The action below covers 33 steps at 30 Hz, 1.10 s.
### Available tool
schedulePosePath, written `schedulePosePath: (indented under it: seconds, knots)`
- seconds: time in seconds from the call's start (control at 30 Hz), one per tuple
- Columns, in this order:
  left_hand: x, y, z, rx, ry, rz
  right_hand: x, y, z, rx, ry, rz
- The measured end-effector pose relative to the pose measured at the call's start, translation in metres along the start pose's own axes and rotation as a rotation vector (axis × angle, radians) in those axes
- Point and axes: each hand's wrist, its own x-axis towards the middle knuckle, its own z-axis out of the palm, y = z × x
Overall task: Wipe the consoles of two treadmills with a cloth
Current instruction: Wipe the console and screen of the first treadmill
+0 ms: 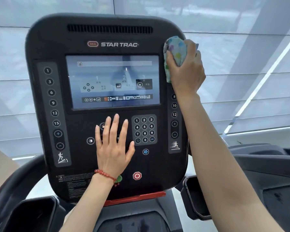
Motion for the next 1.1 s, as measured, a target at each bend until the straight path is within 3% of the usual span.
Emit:
schedulePosePath:
  seconds: [0.3, 0.73, 0.97, 1.1]
  knots:
    - [-0.001, -0.002, 0.001, -0.015, 0.008, 0.001, -0.087, 0.024, -0.014, 0.026, -0.024, -0.003]
    - [-0.002, -0.005, -0.004, -0.036, -0.010, 0.016, 0.013, -0.028, 0.000, 0.056, -0.045, 0.082]
    - [-0.010, -0.040, -0.015, -0.008, 0.038, -0.026, 0.011, -0.039, 0.005, 0.011, -0.045, 0.092]
    - [-0.017, -0.071, -0.024, 0.035, 0.053, -0.059, -0.005, -0.066, 0.015, 0.031, -0.047, 0.003]
